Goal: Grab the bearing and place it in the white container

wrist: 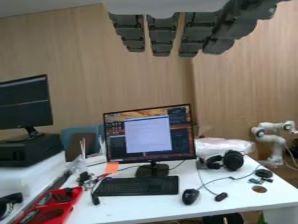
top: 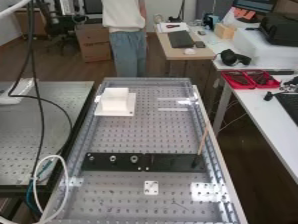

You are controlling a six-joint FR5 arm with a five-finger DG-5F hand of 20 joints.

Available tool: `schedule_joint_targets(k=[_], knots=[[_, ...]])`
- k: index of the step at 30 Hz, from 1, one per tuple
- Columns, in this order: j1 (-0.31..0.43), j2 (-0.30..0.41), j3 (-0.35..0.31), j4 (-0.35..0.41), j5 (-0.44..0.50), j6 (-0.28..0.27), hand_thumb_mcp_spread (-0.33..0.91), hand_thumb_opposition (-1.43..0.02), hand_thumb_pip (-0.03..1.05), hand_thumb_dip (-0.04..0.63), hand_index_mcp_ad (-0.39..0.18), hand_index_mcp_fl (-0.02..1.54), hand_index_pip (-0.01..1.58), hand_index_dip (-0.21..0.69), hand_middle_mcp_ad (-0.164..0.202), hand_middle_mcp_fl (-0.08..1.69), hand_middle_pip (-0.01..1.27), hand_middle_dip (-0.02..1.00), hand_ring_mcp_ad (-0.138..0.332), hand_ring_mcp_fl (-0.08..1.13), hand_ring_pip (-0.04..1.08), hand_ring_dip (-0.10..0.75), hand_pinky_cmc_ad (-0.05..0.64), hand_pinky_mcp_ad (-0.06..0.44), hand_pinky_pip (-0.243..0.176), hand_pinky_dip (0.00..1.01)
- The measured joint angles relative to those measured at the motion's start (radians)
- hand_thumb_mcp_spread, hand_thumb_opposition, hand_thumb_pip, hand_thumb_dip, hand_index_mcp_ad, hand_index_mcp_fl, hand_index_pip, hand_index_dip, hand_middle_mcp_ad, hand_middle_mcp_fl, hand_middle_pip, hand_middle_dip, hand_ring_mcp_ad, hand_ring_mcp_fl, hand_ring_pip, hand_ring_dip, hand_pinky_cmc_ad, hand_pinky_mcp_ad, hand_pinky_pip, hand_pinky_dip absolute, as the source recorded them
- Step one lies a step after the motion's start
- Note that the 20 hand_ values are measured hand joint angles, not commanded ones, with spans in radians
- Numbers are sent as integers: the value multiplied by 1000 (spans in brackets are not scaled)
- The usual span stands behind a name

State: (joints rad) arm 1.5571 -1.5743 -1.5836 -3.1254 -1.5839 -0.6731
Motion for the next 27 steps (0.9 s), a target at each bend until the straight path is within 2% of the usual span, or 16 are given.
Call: schedule_joint_targets(k=[1, 2, 5, 6, 7, 8, 9, 11, 14, 19, 20, 22, 24, 27], knots=[[0, 1, -7, 6, 3, 3, 0, 9, 19, 7, 0, 12, 7, 16, 66, -7, 14, 28, 86, 0, 14, 16, 75, 51, -10, 16], [0, 2, -11, 8, 4, 5, 0, 9, 19, 7, 17, 12, 7, 16, 65, -7, 14, 28, 65, 0, 14, 16, 45, 51, -10, 16], [1, 7, -37, 29, 18, 16, 3, 12, 19, 7, 24, 12, 7, 16, 65, -7, 16, 24, 66, 0, 16, 16, 51, 38, -10, 16], [2, 8, -42, 33, 23, 16, 42, -58, 49, 0, 24, 9, 7, 16, 68, -12, 24, 24, 66, 0, 16, 19, 47, 44, -10, 21], [3, 10, -52, 41, 31, 14, 87, -126, 126, 7, 24, 3, 3, 16, 68, -12, 40, 24, 66, 0, 19, 16, 47, 51, -10, 23], [6, 13, -64, 51, 41, 9, 155, -239, 223, 9, 24, 2, 7, 16, 68, -3, 72, 26, 70, 7, 24, 16, 63, 75, -12, 49], [7, 14, -70, 57, 45, 8, 182, -323, 253, 9, 24, 9, 23, 19, 65, -3, 87, 35, 61, 0, 47, 21, 101, 105, -12, 65], [10, 18, -90, 75, 61, 4, 218, -456, 243, 5, 24, 5, 24, 12, 65, -7, 98, 49, 94, 0, 56, 21, 176, 183, -24, 106], [16, 23, -130, 110, 92, 6, 232, -557, 243, 2, 24, 7, 47, 47, 68, -2, 108, 80, 129, 2, 70, 28, 262, 250, -40, 152], [18, 25, -174, 147, 126, 19, 230, -600, 248, 9, 21, 9, 52, 51, 70, -3, 122, 96, 155, 3, 94, 51, 351, 284, -65, 180], [19, 24, -185, 156, 134, 25, 236, -614, 251, 9, 21, 9, 56, 59, 73, -2, 124, 98, 175, 5, 91, 51, 367, 297, -68, 185], [19, 24, -200, 166, 144, 35, 232, -620, 251, 9, 21, 9, 56, 61, 91, -10, 126, 94, 173, -5, 89, 51, 379, 304, -75, 182], [19, 24, -209, 174, 150, 46, 234, -634, 251, 9, 21, 5, 56, 61, 93, -5, 138, 108, 188, -2, 89, 51, 379, 311, -75, 187], [17, 24, -219, 180, 157, 55, 234, -648, 251, 9, 21, 7, 63, 61, 94, -3, 138, 106, 188, -2, 84, 59, 398, 314, -73, 199]])
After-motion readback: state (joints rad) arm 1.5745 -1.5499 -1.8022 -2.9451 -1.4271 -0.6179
